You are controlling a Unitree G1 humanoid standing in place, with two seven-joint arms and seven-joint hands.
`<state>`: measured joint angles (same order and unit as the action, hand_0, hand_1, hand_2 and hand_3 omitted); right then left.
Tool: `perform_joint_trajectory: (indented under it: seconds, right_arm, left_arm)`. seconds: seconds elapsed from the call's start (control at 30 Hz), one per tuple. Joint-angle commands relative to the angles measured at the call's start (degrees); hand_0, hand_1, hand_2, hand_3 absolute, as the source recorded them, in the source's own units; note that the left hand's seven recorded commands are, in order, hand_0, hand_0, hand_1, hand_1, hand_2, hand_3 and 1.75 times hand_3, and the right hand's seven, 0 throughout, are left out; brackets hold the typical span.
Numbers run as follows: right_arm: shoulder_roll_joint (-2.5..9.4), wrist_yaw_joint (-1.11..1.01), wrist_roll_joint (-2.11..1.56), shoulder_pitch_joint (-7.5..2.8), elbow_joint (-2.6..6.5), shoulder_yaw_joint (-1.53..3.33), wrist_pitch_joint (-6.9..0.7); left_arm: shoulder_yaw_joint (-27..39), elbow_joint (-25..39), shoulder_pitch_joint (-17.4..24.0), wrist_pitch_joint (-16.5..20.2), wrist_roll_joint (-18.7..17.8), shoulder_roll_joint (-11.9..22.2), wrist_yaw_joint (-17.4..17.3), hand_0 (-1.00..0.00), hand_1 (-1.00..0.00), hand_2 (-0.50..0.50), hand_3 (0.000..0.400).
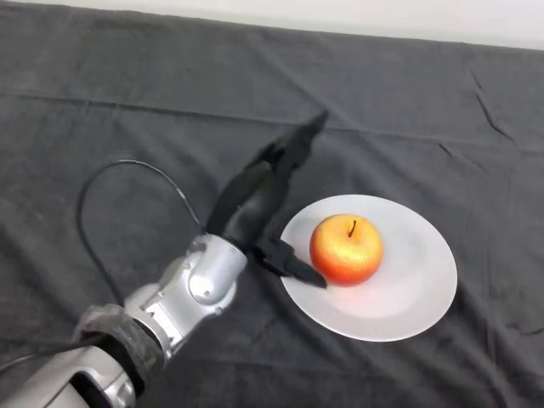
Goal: Move the apple to the plate
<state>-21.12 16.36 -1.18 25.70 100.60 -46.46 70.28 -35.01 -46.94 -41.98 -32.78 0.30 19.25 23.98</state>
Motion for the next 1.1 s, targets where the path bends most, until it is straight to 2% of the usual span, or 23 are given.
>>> perform_joint_trajectory:
  seconds: [0.03, 0.3, 0.57, 0.8, 1.1]
  right_arm:
    - [7.38, 0.01, -0.27, -7.46, 3.15, -0.64, -1.26]
    - [7.39, 0.03, -0.24, -7.48, 3.09, -0.65, -1.29]
    - [7.4, 0.03, -0.22, -7.49, 3.04, -0.66, -1.33]
    - [7.4, 0.04, -0.22, -7.5, 3.01, -0.65, -1.35]
    - [7.41, 0.04, -0.23, -7.51, 2.98, -0.64, -1.37]
  left_arm:
    - [2.0, 2.5, 0.9, -1.7, -1.0, 2.4, 1.3, 0.0, 0.0, 0.0, 0.0]
    - [10.2, 5.8, 5.8, -4.0, -3.9, 8.1, 2.8, 0.0, 0.0, 0.0, 0.0]
    - [19.0, 9.9, 11.6, -4.8, -7.2, 13.7, 4.4, 0.0, 0.0, 0.0, 0.0]
    - [26.1, 11.3, 16.2, -5.7, -9.3, 16.5, 6.2, 0.0, 0.0, 0.0, 0.0]
    - [35.6, 15.7, 22.6, -4.1, -13.5, 20.9, 7.2, 0.0, 0.0, 0.0, 0.0]
